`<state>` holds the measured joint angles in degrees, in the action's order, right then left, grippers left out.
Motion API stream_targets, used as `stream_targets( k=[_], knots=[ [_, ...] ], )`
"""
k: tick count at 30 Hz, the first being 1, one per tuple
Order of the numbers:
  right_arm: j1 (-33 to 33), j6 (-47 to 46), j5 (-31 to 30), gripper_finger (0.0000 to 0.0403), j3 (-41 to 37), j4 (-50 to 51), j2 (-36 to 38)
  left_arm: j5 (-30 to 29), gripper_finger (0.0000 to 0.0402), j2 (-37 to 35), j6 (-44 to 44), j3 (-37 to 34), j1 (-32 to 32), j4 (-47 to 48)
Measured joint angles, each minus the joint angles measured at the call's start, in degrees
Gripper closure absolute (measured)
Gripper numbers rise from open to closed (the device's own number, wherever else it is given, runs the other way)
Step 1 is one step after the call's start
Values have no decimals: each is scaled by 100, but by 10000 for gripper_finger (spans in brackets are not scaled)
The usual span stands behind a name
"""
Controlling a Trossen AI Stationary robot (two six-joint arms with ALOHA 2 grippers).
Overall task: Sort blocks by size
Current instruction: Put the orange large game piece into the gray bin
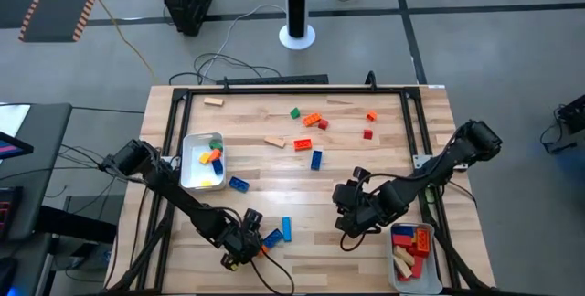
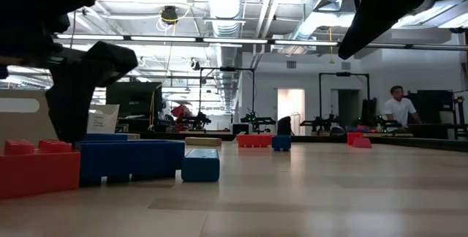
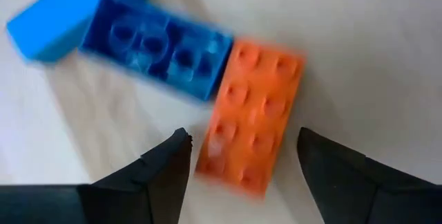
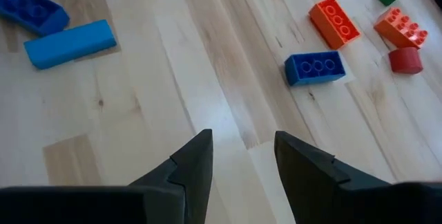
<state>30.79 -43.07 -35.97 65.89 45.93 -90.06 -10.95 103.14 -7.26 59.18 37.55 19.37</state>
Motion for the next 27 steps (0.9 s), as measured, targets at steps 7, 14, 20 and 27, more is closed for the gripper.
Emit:
stream_targets(
  k=[7, 14, 20, 27],
  knots=[
    [-3, 0, -4, 221, -2, 49, 2, 24, 196, 86, 121, 9, -12, -122],
    [128, -2, -13, 221, 28, 341, 238, -2, 269, -78, -57, 96, -36, 394],
    [435, 430, -219, 221, 23, 217, 332, -405, 269, -694, -72, 225, -131, 921],
    [717, 1985, -746, 219, -512, -2399, 260, -1618, 269, -1063, -40, 225, -372, 485]
  ],
)
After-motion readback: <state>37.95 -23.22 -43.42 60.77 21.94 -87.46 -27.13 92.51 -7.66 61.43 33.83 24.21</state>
